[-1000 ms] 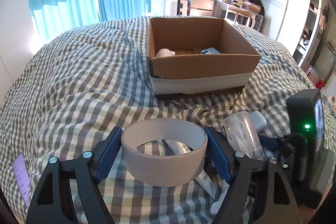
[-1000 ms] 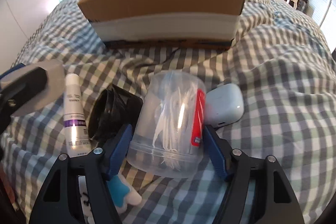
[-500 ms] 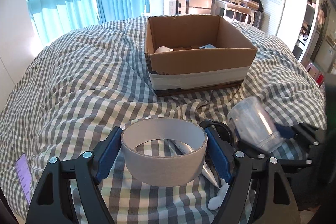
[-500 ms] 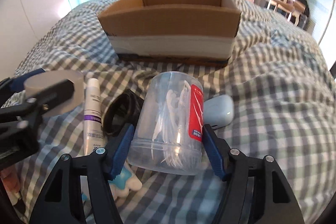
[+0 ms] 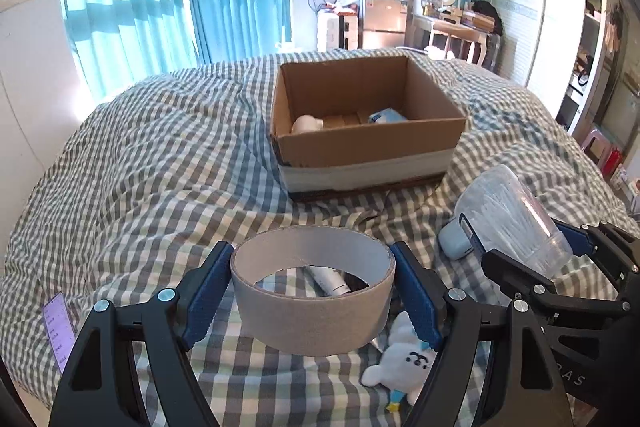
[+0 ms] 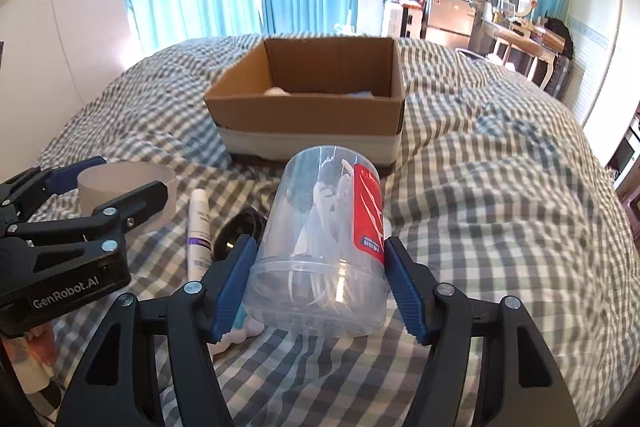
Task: Organize objects
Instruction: 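Grasp the beige tape roll with the left tool while the right tool grasps the clear swab jar, then lower the tape roll and swab jar into the box and open both tools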
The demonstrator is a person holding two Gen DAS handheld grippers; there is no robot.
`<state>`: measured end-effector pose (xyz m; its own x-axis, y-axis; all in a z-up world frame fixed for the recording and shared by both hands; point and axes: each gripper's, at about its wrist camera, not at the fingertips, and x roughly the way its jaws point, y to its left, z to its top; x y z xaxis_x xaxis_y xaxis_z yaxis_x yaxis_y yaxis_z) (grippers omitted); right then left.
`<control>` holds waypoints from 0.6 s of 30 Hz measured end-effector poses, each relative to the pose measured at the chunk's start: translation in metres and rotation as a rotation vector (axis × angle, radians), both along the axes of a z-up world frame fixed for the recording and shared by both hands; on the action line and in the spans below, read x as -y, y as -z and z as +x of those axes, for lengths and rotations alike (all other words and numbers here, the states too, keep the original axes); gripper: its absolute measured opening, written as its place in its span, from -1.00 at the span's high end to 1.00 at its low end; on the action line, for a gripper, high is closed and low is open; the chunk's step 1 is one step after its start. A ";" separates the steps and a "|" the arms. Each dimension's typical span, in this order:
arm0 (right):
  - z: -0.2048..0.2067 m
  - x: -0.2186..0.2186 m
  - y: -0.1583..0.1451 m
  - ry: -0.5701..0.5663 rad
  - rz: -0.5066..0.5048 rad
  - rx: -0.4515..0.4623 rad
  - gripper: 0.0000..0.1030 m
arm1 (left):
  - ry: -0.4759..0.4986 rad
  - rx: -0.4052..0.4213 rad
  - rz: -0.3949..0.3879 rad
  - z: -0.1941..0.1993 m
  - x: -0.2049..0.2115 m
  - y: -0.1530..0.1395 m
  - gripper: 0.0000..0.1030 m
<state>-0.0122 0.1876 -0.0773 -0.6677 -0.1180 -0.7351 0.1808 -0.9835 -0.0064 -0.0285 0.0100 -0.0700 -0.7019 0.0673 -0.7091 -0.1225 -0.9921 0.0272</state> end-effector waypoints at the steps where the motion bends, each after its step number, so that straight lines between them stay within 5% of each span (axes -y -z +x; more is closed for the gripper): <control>1: 0.002 0.000 -0.004 -0.003 -0.001 -0.007 -0.26 | 0.003 -0.003 0.000 0.001 -0.001 -0.002 -0.56; 18: 0.011 0.008 -0.074 -0.058 0.004 -0.145 -0.24 | 0.025 -0.088 0.046 -0.007 -0.001 -0.059 -0.56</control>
